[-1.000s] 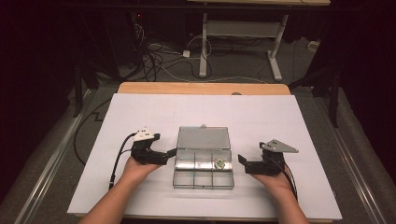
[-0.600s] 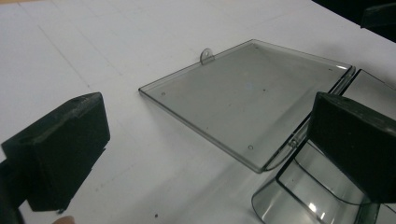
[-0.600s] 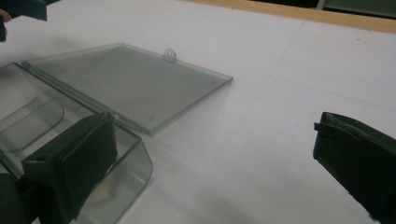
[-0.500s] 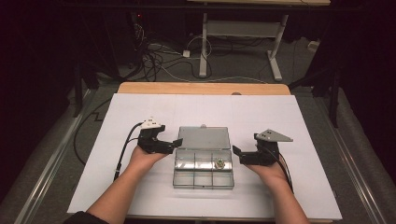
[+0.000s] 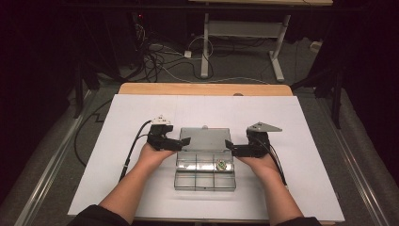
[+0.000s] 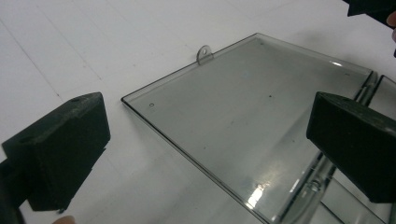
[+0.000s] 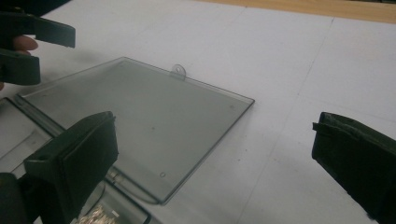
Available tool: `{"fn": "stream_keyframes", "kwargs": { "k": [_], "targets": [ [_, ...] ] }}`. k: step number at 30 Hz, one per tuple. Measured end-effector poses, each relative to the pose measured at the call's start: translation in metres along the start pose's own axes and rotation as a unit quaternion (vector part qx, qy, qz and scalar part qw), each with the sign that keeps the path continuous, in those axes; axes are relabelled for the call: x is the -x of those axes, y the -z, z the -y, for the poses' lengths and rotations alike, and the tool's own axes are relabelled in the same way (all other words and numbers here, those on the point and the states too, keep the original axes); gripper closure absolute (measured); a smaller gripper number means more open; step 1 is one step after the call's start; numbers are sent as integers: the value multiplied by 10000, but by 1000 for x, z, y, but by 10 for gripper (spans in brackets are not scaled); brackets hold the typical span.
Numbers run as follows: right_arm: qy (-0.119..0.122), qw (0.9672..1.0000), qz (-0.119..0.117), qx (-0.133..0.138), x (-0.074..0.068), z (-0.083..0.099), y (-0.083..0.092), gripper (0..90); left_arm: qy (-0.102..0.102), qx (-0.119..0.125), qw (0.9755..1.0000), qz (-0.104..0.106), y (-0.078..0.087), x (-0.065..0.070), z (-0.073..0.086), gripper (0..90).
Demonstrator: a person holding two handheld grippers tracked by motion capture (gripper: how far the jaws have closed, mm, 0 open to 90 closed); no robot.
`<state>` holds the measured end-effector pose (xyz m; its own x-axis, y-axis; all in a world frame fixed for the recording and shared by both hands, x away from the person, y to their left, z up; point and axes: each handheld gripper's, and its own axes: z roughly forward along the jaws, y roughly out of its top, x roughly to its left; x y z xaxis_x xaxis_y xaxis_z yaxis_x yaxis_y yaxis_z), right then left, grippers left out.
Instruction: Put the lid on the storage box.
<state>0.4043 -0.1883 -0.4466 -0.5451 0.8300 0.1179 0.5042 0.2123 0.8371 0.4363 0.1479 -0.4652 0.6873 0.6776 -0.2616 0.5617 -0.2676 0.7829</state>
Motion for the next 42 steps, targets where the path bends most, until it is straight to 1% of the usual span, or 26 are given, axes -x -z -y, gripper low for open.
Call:
{"fn": "stream_keyframes", "kwargs": {
  "k": [4, 5, 7, 10, 13, 15, 19, 21, 25, 28, 30, 32, 35, 37, 42],
  "targets": [
    [-73, 9998, -75, -183, -1, -3, -15, 8, 131, -46, 9999, 41, -8, -1, 3, 0],
    [-81, 9997, -77, -238, -2, -3, -18, 8, 121, -63, 9999, -5, -8, -1, 3, 0],
    [-87, 9993, -107, -354, -3, -3, -25, 8, 85, -122, 9999, -4, -10, 0, 4, 0],
    [-107, 9989, -128, -435, -4, -3, -33, 13, 102, -189, 9998, -5, -12, -1, 5, 0],
    [-191, 9984, -158, -509, -3, -1, -38, 21, 127, -263, 9996, -44, -13, -1, 6, 0],
    [-257, 9981, -188, -535, -3, -1, -40, 33, 42, -340, 9994, -35, -15, 1, 6, 0],
    [-331, 9967, -231, -709, -1, 2, -41, 49, 63, -349, 9994, -45, -16, 2, 7, 0],
    [-421, 9962, -253, -724, -1, 2, -41, 58, 57, -356, 9993, -73, -16, 2, 7, 0],
    [-585, 9947, -357, -764, -1, 3, -42, 72, 66, -355, 9993, -48, -16, 2, 7, 0],
    [-742, 9930, -470, -786, -1, 4, -43, 92, 74, -354, 9993, -39, -16, 2, 8, 0],
    [-821, 9920, -550, -790, -2, 5, -44, 121, 73, -349, 9994, -38, -16, 2, 8, 0],
    [-940, 9901, -652, -810, -2, 5, -44, 166, 75, -351, 9993, -39, -16, 2, 8, 0],
    [-1091, 9878, -721, -850, -2, 6, -44, 180, 64, -347, 9994, -41, -16, 2, 8, 0],
    [-1211, 9856, -783, -882, -1, 6, -44, 185, 54, -347, 9994, -43, -15, 2, 8, 0],
    [-1223, 9853, -792, -888, -1, 6, -44, 191, 41, -341, 9994, -51, -15, 3, 8, 0]
  ]
}}
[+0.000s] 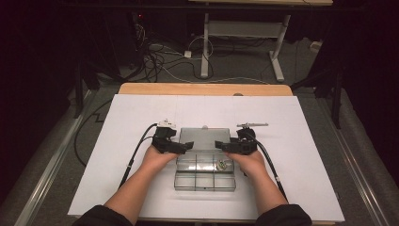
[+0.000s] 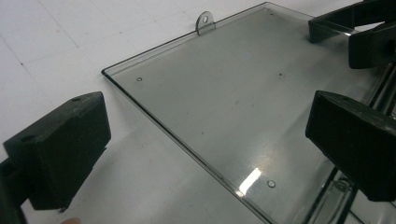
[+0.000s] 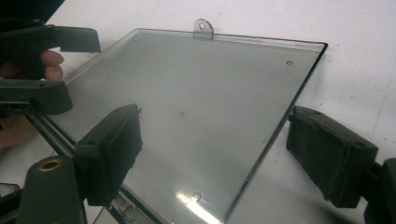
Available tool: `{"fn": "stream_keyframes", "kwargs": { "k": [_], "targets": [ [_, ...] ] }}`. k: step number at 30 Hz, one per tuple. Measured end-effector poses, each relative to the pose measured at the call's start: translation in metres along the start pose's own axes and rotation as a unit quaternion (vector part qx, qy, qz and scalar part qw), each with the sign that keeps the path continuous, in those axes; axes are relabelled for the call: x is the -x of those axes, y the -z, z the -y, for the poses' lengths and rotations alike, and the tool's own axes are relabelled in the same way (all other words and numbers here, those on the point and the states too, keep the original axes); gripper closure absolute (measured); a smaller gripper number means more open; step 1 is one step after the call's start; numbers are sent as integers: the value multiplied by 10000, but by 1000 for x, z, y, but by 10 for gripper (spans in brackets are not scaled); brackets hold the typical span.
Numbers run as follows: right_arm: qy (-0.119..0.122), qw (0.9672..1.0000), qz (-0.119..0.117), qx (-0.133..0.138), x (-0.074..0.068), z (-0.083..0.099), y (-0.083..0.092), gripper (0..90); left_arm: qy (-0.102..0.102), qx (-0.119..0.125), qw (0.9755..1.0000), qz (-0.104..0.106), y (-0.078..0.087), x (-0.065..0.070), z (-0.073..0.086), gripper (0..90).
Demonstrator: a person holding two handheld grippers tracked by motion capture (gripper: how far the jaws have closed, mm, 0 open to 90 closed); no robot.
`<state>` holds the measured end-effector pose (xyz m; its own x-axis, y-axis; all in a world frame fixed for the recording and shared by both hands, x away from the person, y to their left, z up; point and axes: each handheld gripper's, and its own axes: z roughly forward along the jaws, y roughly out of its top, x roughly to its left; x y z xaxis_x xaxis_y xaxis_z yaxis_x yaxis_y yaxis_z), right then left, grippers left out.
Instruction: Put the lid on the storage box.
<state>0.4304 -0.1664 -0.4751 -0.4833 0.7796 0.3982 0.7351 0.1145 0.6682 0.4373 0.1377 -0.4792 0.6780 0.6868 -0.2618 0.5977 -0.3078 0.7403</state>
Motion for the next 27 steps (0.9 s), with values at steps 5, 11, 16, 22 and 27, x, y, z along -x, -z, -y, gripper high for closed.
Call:
{"fn": "stream_keyframes", "kwargs": {
  "k": [5, 11, 16, 22, 27],
  "targets": [
    [-17, 10000, 8, 1, -1, 0, 1, 204, -12, -1, 10000, -15, 0, 0, 0, 0],
    [-40, 10000, -27, 9, -1, 0, 1, 231, -49, 15, 10000, 0, 0, 0, 0, 0],
    [115, 9998, 89, 116, -5, 1, 3, 240, -75, 85, 9999, -42, 1, 1, 0, 0],
    [414, 9983, 212, 362, -11, 2, 8, 293, -17, 245, 9997, -77, 4, 1, 2, 0],
    [700, 9950, 325, 637, -13, 5, 16, 373, 3, 257, 9995, 167, 10, 1, 3, 60]
  ]
}}
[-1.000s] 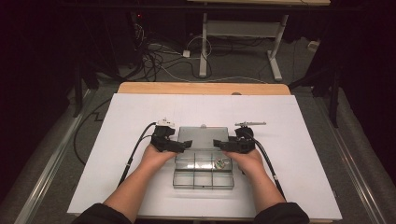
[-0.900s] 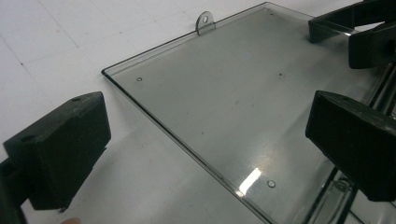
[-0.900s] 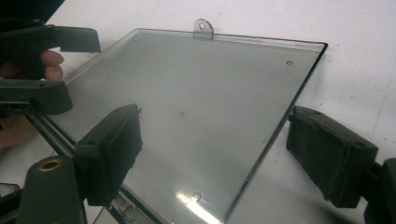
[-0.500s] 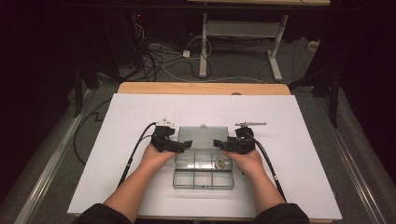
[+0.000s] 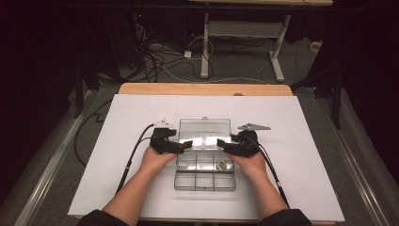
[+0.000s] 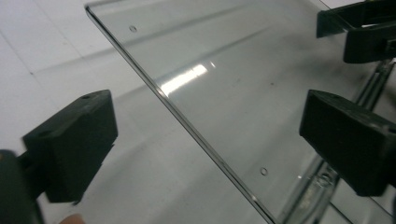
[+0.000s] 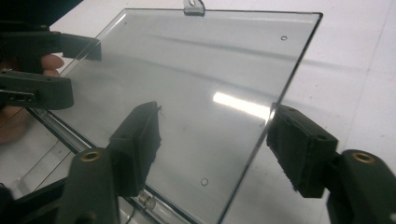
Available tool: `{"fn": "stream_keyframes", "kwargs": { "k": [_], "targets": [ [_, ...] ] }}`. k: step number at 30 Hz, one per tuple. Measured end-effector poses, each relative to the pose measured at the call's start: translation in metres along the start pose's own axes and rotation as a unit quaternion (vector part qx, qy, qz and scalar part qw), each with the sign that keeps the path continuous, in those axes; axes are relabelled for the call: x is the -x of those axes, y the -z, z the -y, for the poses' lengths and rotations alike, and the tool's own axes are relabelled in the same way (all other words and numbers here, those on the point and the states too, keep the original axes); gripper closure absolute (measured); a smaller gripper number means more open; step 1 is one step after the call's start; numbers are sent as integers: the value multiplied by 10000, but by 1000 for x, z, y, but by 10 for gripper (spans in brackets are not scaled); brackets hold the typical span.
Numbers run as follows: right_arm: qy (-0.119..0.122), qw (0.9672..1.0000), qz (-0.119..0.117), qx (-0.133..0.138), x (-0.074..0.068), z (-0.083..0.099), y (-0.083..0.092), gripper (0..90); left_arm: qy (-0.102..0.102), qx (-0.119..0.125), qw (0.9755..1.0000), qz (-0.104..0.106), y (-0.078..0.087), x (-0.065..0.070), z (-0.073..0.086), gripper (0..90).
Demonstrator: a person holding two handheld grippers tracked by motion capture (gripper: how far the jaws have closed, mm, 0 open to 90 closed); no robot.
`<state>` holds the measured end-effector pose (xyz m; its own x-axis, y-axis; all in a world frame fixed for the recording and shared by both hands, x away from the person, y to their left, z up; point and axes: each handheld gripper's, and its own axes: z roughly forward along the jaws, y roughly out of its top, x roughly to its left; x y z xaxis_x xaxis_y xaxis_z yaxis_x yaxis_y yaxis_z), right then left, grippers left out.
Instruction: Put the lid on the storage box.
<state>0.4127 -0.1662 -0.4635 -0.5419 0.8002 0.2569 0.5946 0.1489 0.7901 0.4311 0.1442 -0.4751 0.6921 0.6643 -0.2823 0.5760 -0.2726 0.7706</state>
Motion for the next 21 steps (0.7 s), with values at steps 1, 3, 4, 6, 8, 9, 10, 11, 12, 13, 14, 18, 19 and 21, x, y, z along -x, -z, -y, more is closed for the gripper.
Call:
{"fn": "stream_keyframes", "kwargs": {
  "k": [1, 3, 4, 6, 8, 9, 10, 11, 12, 13, 14, 18, 19, 21],
  "targets": [
    [50, 10000, 21, 54, 0, 1, 1, 388, 13, -6, 10000, 73, 1, 0, 0, 88],
    [174, 9997, 64, 156, -1, 1, 4, 419, -40, 24, 9998, 180, 4, 1, -1, 169],
    [222, 9995, 88, 202, -2, 2, 6, 434, -63, 42, 9997, 218, 5, 2, -1, 189],
    [333, 9989, 133, 288, -3, 2, 9, 461, -110, 88, 9994, 304, 6, 4, -2, 261],
    [400, 9985, 163, 337, -4, 2, 11, 479, -149, 169, 9989, 403, 8, 4, -1, 325],
    [416, 9983, 183, 355, -4, 2, 12, 487, -157, 192, 9989, 406, 8, 4, -1, 357],
    [425, 9983, 192, 363, -5, 3, 13, 495, -153, 224, 9987, 424, 8, 4, -1, 368],
    [477, 9979, 214, 393, -5, 3, 14, 502, -142, 267, 9986, 437, 9, 4, 0, 392],
    [500, 9977, 238, 400, -6, 3, 15, 513, -136, 318, 9984, 451, 10, 3, 1, 412],
    [516, 9975, 247, 415, -6, 3, 16, 525, -118, 369, 9981, 472, 11, 3, 1, 433],
    [543, 9972, 265, 435, -7, 4, 17, 538, -124, 403, 9979, 483, 13, 2, 2, 453],
    [705, 9959, 352, 447, -9, 5, 24, 597, -211, 487, 9975, 462, 18, 3, 3, 508],
    [836, 9947, 405, 436, -10, 6, 26, 607, -220, 503, 9974, 466, 18, 4, 3, 521],
    [975, 9933, 483, 402, -13, 9, 30, 635, -261, 549, 9971, 464, 20, 4, 4, 544]
  ]
}}
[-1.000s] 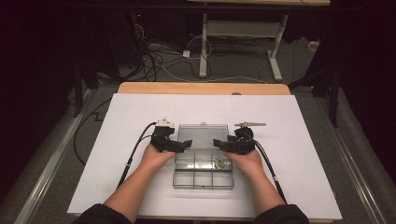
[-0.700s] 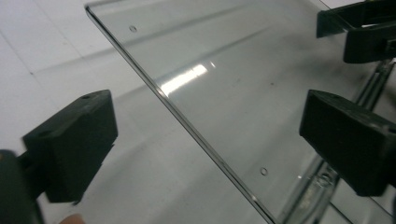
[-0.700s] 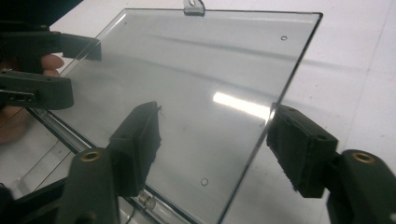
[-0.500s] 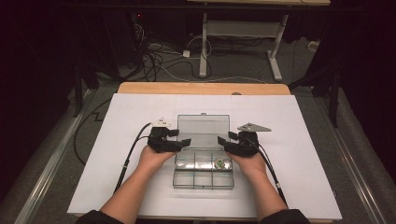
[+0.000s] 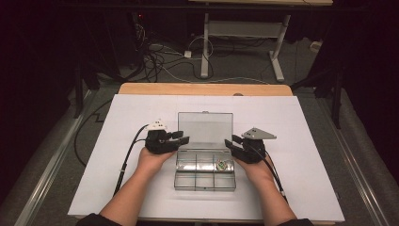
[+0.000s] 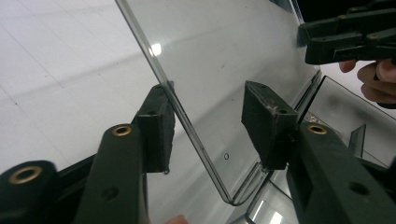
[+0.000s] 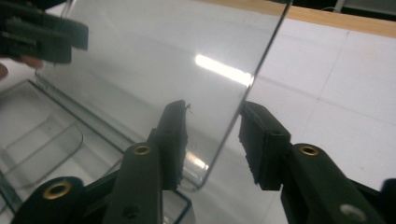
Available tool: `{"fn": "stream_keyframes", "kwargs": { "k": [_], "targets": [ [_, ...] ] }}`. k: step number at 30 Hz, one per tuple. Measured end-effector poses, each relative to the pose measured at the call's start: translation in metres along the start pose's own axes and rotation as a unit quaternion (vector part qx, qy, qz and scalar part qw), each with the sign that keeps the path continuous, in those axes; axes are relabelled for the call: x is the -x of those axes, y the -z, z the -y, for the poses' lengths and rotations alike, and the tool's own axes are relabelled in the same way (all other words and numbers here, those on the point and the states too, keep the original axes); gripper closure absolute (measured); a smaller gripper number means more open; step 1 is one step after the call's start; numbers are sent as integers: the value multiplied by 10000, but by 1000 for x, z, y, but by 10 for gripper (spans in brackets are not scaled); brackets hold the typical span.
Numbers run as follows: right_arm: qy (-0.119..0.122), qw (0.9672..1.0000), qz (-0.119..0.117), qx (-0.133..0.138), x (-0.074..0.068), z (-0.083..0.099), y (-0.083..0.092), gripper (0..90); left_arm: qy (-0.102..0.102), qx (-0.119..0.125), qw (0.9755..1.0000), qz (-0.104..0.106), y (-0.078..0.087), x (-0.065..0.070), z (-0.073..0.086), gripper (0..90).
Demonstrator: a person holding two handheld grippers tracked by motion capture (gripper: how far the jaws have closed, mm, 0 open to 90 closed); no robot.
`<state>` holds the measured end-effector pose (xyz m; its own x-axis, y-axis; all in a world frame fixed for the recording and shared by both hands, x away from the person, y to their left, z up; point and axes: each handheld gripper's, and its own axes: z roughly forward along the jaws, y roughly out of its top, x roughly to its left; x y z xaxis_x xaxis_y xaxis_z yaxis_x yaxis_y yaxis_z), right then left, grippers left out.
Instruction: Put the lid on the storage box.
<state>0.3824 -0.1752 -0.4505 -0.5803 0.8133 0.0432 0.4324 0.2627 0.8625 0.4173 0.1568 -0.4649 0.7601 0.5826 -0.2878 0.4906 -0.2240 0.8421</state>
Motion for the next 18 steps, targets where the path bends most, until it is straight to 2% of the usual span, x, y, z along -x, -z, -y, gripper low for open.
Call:
{"fn": "stream_keyframes", "kwargs": {
  "k": [2, 7, 15, 18],
  "targets": [
    [26, 10000, -20, 23, 0, 3, 5, 660, -26, 5, 10000, -15, 2, 2, 0, 557],
    [-92, 9995, -219, 194, 2, 13, 23, 746, -135, 35, 9999, -82, 6, 6, 0, 595],
    [179, 9989, -309, 299, -4, 22, 41, 900, -247, 151, 9995, -113, 15, 15, 0, 659],
    [288, 9984, -359, 340, -8, 22, 44, 900, -286, 183, 9993, -127, 18, 18, 1, 680]
  ]
}}
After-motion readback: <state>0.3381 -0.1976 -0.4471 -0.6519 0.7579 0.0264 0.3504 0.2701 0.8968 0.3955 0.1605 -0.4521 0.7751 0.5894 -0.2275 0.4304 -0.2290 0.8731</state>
